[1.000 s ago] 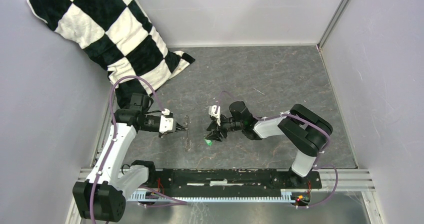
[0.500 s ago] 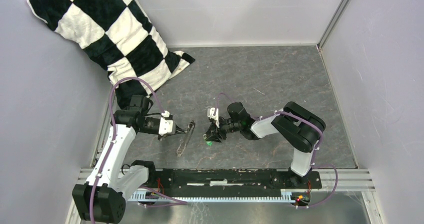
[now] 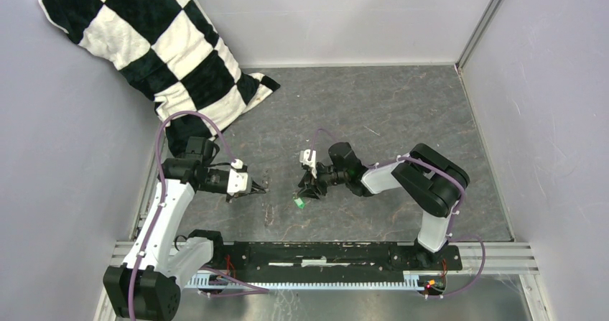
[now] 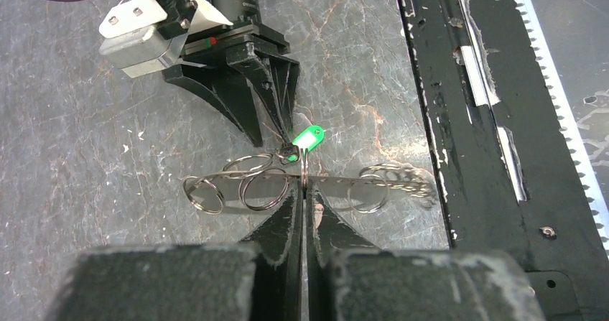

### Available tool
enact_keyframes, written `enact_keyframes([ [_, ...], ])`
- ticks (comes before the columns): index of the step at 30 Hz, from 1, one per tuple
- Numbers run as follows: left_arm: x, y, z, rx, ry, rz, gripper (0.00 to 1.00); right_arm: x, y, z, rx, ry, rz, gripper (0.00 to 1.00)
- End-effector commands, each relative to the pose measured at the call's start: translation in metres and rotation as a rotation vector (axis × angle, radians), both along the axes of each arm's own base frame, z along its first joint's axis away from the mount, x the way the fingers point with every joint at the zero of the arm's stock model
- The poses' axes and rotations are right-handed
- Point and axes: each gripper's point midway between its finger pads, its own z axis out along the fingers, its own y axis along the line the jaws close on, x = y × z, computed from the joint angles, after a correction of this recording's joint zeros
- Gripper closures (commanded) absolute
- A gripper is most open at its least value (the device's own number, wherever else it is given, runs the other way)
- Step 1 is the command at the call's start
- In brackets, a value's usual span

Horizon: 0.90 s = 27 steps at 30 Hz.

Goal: Put the keys on the keyring

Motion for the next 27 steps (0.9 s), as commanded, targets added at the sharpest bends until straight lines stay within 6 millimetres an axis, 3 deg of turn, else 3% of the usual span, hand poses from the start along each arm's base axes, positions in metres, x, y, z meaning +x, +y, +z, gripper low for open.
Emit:
enact_keyframes([
  [1, 0.002, -0.005, 0.02, -0.054, -0.072, -0.025, 0.98, 0.008, 0.01, 0.018, 0.043, -0.036, 0.021, 0.55],
  [16, -0.001, -0.005, 0.022, -0.049, -0.085, -0.034, 0.98, -0.003, 0.009, 0.0, 0.044, 0.058, 0.017, 0.61],
  [27, -0.003, -0.003, 0.02, -0.037, -0.086, -0.037, 0.98, -0.006, 0.013, 0.001, 0.06, 0.08, 0.031, 0.76],
])
